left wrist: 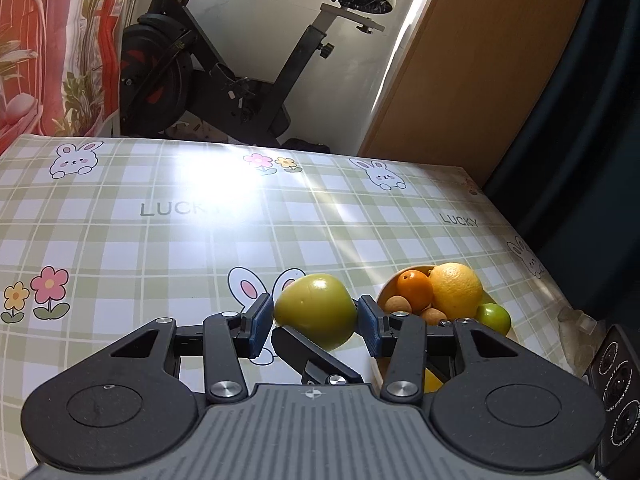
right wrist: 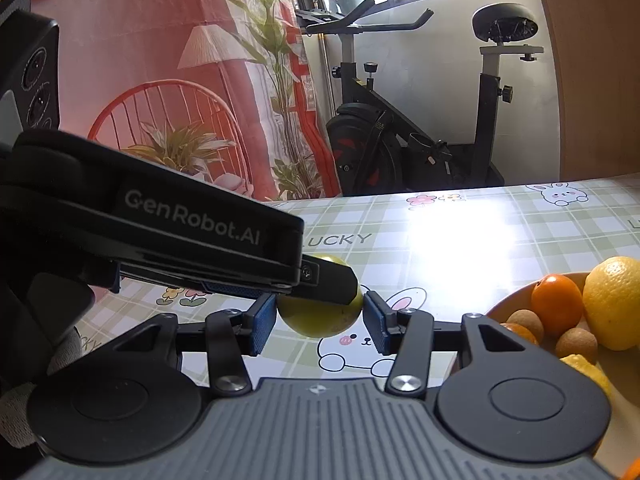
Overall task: Organize fruits
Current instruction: 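Carry the yellow-green apple onto the plate and open the left gripper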
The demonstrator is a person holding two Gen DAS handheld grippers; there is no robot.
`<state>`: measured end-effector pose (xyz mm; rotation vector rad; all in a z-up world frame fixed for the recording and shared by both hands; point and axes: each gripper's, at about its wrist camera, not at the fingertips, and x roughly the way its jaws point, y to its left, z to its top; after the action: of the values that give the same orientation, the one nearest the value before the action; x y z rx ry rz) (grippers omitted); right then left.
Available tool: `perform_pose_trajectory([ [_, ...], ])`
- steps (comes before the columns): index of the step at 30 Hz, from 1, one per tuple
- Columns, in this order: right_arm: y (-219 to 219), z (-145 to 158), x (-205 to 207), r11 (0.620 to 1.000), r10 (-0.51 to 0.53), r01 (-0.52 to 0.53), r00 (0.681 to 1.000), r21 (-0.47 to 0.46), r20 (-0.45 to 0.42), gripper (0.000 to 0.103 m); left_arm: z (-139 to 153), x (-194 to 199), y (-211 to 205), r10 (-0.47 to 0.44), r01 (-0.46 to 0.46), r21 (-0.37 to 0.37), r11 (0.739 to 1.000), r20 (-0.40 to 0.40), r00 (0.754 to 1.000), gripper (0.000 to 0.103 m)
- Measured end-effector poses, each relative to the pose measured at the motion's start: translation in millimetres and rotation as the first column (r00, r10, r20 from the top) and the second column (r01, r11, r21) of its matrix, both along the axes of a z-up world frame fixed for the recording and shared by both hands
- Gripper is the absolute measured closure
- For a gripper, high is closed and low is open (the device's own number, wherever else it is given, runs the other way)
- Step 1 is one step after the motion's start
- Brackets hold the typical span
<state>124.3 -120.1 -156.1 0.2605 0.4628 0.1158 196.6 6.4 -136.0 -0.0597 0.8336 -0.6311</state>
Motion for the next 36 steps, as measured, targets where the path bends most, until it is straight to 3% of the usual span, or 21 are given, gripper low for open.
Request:
perform_pose_trajectory([
  [9, -38.5, 24.1, -44.2, 0.997, -0.083, 0.083, 0.995, -0.007, 0.052, 0.053, 14.5, -35.0, -57.3, -0.093, 0.094, -0.006, 0.996, 0.033, 0.995, 0.054],
  [20, -98.4, 24.6, -84.8, 0.981, -0.192, 0.192, 0.98, 0.003, 0.049, 0.053, 5.4, -58.2, -127.7, -0.199, 0.199, 0.031, 0.98, 0.017, 0.98, 0.054],
  [24, -111.0, 17.1, -91.7, 0.982, -0.185, 0.187, 0.982, -0.033, 0.048, 0.053, -3.0, -62.0, -137.4, -0.216, 0.216, 0.043, 0.975, -0.005, 0.976, 0.054],
  [36, -131.1, -6.9, -93.1, 0.985, -0.169, 0.169, 0.986, 0.017, 0.006, 0.052, -22.6, -53.7, -147.3, -0.225, 0.229, 0.091, 0.969, -0.053, 0.973, 0.055],
])
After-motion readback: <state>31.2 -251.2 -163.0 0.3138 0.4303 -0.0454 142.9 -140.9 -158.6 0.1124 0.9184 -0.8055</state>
